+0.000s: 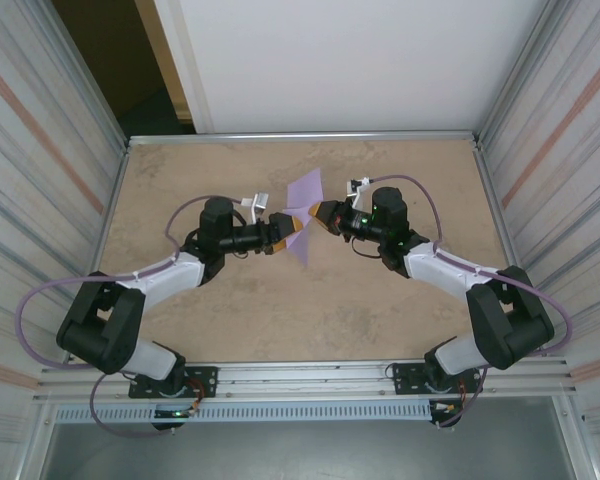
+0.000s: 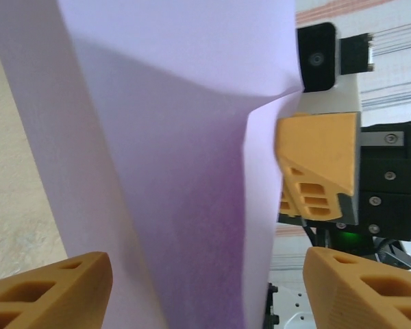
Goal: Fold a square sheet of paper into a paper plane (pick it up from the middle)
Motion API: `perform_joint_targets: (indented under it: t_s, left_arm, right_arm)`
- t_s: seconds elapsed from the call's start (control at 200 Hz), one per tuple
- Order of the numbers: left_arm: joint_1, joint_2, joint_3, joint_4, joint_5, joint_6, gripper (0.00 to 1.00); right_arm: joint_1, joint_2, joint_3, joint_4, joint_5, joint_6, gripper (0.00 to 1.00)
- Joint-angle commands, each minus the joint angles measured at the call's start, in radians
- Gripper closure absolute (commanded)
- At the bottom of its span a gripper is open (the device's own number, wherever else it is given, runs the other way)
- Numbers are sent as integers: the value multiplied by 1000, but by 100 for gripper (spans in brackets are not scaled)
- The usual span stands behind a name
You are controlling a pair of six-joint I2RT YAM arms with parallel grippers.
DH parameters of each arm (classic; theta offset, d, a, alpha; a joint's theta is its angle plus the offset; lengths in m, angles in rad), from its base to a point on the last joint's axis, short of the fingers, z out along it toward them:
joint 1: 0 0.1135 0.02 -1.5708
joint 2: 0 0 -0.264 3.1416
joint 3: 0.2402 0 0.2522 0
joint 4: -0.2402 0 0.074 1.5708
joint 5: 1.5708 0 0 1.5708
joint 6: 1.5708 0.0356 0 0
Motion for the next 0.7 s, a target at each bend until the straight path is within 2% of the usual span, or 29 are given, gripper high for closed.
perform_joint_targets:
  t_s: [0.0, 0.286, 0.431, 0.596, 0.692]
  left_arm:
    - [-5, -15, 23, 56, 22, -1, 34]
    - [-5, -25, 8, 81, 10, 8, 60]
    - [5, -12, 18, 52, 20, 27, 74]
    - [27, 6, 23, 7, 25, 52, 87]
    - [46, 3, 35, -84, 23, 105, 93]
  right_arm:
    - [-10, -16, -17, 38, -33, 22, 94]
    - [-21, -16, -26, 26, -40, 22, 87]
    - [-25, -34, -40, -4, -16, -2, 68]
    - [-43, -75, -44, -150, 44, -86, 54]
    - [-58, -120, -49, -288, 120, -148, 47]
